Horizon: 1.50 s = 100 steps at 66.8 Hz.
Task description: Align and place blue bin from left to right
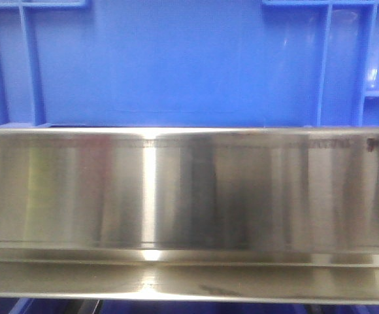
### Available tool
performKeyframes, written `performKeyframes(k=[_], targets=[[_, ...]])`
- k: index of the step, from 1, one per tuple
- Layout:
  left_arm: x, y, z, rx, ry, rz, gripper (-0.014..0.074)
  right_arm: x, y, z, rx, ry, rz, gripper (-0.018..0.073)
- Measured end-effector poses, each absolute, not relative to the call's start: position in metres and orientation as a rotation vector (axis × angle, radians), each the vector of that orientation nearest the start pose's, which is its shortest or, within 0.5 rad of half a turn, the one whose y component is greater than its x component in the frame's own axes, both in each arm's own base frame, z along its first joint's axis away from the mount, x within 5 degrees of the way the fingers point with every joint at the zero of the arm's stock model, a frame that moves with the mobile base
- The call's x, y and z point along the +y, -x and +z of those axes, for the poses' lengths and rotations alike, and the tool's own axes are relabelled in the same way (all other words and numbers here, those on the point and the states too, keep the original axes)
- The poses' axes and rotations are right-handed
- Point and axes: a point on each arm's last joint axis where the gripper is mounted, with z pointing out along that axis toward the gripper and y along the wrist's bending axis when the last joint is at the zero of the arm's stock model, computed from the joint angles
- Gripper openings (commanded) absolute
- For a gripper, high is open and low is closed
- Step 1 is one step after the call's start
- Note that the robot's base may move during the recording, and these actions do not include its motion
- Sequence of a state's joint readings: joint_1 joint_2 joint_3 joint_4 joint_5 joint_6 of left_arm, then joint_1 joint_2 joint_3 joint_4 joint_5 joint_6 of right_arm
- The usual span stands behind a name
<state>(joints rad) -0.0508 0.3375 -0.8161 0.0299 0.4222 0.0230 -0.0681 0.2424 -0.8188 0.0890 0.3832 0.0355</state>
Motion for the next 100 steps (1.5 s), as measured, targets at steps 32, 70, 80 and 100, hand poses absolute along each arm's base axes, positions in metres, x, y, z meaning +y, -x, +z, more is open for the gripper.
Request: performKeyframes(k=[32,70,80,100], targets=[[-0.047,-0.134,0.473,1.715,-0.329,-0.201,0.0602,0.018,-0.088,0.467,1.603,0.14,0.17,0.0559],[-0.095,-0.259,0.481,2.18,-0.31,-0.169,0.0601,0.044,-0.231,0.478,2.277,0.145,0.152,0.0559],[-0.1,-0.289,0.469,2.319,-0.258,-0.084,0.0601,0.047,-0.252,0.477,2.332,0.077,0.144,0.0559],[-0.11,-0.333,0.455,2.357,-0.229,-0.052,0.0601,0.073,-0.293,0.475,2.343,0.099,0.179,0.0559]])
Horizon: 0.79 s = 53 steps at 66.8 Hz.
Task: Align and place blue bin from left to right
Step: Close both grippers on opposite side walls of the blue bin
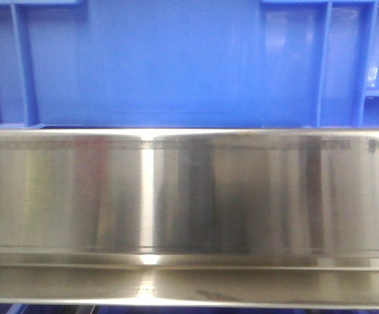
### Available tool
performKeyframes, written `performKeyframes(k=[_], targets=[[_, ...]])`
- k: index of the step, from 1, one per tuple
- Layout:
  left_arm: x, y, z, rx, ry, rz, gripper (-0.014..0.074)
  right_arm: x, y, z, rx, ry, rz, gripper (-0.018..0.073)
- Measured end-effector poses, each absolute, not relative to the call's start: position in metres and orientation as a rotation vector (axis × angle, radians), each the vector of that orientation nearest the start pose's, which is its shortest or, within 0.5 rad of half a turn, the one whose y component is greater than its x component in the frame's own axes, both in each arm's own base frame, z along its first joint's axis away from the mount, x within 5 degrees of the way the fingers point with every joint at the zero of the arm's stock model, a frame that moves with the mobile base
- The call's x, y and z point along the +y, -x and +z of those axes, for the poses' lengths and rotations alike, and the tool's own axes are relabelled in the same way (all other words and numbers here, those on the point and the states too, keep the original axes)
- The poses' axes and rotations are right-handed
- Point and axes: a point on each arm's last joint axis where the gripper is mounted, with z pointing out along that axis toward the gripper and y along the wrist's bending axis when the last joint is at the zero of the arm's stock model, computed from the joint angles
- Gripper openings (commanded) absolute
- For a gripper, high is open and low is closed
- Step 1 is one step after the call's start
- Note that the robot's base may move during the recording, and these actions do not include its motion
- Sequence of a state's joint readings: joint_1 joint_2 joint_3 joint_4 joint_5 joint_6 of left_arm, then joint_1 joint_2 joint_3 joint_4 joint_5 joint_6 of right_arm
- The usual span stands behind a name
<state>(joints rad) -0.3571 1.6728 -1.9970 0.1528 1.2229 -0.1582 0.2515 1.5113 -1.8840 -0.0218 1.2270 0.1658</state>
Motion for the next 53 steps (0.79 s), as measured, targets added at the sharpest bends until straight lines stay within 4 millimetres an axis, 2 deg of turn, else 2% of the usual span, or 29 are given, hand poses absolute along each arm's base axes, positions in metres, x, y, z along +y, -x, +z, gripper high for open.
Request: performKeyframes(k=[19,35,43,53], targets=[[-0.099,-0.364,0.425,2.452,-0.164,-0.032,0.0601,0.087,-0.336,0.434,2.468,0.092,0.153,0.0559],[-0.106,-0.384,0.396,2.532,-0.171,-0.056,0.0601,0.093,-0.358,0.406,2.545,0.091,0.135,0.0559],[-0.109,-0.389,0.388,2.553,-0.172,-0.068,0.0601,0.096,-0.367,0.393,2.578,0.093,0.126,0.0559],[-0.109,-0.389,0.388,2.553,-0.172,-0.069,0.0599,0.098,-0.374,0.382,2.605,0.092,0.117,0.0545]])
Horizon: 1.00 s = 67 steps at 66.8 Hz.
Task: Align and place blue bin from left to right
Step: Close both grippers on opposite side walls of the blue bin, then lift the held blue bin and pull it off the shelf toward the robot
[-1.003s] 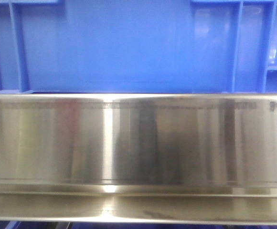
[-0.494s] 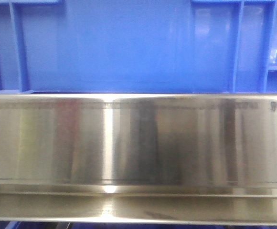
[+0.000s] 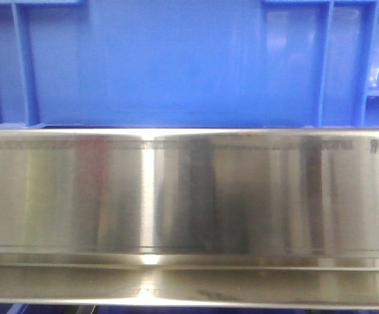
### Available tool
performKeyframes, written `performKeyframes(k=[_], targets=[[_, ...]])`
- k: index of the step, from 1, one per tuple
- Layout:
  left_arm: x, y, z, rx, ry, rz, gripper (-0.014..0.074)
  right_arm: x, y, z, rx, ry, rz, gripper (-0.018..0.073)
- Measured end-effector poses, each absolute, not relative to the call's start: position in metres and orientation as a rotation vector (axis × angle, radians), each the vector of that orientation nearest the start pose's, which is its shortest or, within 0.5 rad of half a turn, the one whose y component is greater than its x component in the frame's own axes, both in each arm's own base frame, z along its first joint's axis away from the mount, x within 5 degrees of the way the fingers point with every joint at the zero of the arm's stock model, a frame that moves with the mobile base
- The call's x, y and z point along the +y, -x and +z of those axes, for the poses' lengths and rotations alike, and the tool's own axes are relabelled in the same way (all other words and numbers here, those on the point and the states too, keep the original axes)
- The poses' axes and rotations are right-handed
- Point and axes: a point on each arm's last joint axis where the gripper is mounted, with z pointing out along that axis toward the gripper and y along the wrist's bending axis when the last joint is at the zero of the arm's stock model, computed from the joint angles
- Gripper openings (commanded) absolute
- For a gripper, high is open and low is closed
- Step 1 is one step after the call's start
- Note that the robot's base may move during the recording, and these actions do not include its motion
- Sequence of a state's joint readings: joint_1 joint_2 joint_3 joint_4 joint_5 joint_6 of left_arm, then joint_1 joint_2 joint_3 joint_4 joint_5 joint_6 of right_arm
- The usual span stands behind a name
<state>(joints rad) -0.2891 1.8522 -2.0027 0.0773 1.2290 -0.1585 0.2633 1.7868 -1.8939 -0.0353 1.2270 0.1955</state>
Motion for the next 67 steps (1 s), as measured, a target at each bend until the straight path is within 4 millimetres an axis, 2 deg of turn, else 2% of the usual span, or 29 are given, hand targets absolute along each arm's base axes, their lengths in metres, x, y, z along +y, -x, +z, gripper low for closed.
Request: performKeyframes(k=[5,11,13,15,18,19,22,24,28,55,67], targets=[[-0.109,-0.389,0.388,2.553,-0.172,-0.069,0.0571,0.098,-0.377,0.378,2.616,0.092,0.114,0.0465],[-0.109,-0.389,0.388,2.553,-0.172,-0.069,0.0458,0.098,-0.378,0.376,2.622,0.096,0.105,0.0278],[-0.109,-0.389,0.388,2.553,-0.172,-0.069,0.0375,0.098,-0.378,0.376,2.623,0.096,0.1,0.0222],[-0.109,-0.389,0.388,2.553,-0.172,-0.069,0.0316,0.098,-0.378,0.376,2.623,0.096,0.097,0.0129],[-0.109,-0.389,0.388,2.553,-0.172,-0.069,0.0162,0.096,-0.379,0.376,2.62,0.095,0.078,0.0041],[-0.109,-0.389,0.388,2.553,-0.172,-0.069,0.0137,0.096,-0.379,0.376,2.619,0.095,0.075,-0.0008],[-0.109,-0.389,0.388,2.553,-0.172,-0.069,-0.0022,0.096,-0.379,0.377,2.622,0.103,0.092,-0.0078],[-0.108,-0.389,0.388,2.551,-0.173,-0.059,-0.0111,0.097,-0.378,0.377,2.626,0.106,0.099,-0.0089],[-0.107,-0.39,0.388,2.548,-0.167,-0.054,-0.0111,0.098,-0.377,0.376,2.635,0.114,0.096,-0.0066],[-0.105,-0.391,0.388,2.551,-0.159,-0.059,-0.0111,0.098,-0.377,0.378,2.629,0.113,0.107,-0.0069],[-0.103,-0.384,0.394,2.549,-0.157,-0.065,-0.0111,0.097,-0.37,0.386,2.613,0.113,0.114,-0.007]])
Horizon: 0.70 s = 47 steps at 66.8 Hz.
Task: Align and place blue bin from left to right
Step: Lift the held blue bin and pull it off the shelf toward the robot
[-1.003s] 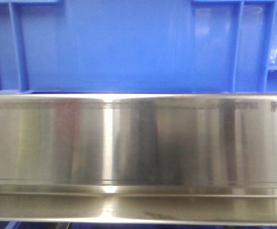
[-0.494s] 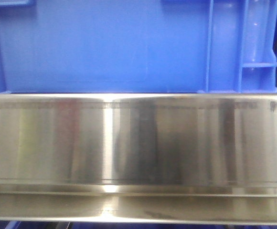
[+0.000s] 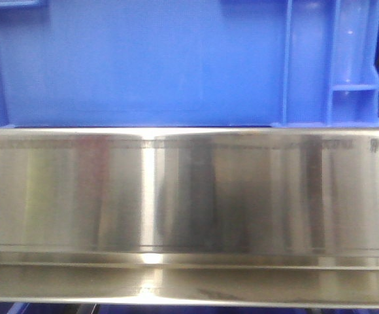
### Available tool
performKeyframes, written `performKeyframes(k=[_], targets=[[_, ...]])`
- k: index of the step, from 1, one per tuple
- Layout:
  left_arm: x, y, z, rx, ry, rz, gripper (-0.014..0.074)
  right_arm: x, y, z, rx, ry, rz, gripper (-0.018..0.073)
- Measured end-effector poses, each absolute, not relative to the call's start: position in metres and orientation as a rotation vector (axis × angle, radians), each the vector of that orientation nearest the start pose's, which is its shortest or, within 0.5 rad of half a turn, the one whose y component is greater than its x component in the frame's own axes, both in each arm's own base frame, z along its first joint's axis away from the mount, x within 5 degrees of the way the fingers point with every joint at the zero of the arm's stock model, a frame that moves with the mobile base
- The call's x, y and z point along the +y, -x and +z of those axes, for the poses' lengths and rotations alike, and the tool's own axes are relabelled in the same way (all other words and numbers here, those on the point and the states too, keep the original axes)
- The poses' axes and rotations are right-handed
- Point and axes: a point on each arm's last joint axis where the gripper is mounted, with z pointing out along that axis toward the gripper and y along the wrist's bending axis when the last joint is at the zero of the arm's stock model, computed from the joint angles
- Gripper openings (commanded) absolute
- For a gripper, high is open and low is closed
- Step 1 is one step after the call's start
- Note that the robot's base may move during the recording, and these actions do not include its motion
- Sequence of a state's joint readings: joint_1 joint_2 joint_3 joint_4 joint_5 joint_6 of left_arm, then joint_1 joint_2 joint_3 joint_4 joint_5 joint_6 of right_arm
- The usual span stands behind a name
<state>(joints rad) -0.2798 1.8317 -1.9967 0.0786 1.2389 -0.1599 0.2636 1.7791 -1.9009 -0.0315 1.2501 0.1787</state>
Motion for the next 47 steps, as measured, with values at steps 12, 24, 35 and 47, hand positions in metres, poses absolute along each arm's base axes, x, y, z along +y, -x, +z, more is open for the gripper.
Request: performKeyframes(k=[12,24,35,47], targets=[[-0.098,-0.358,0.427,2.476,-0.146,-0.122,-0.0111,0.093,-0.35,0.414,2.547,0.113,0.145,-0.007],[-0.094,-0.327,0.46,2.388,-0.147,-0.154,-0.0111,0.09,-0.326,0.444,2.466,0.116,0.186,-0.007],[-0.093,-0.303,0.482,2.324,-0.153,-0.177,-0.0111,0.085,-0.305,0.465,2.403,0.115,0.209,-0.007],[-0.093,-0.295,0.489,2.307,-0.157,-0.198,-0.0111,0.082,-0.291,0.479,2.352,0.112,0.234,-0.007]])
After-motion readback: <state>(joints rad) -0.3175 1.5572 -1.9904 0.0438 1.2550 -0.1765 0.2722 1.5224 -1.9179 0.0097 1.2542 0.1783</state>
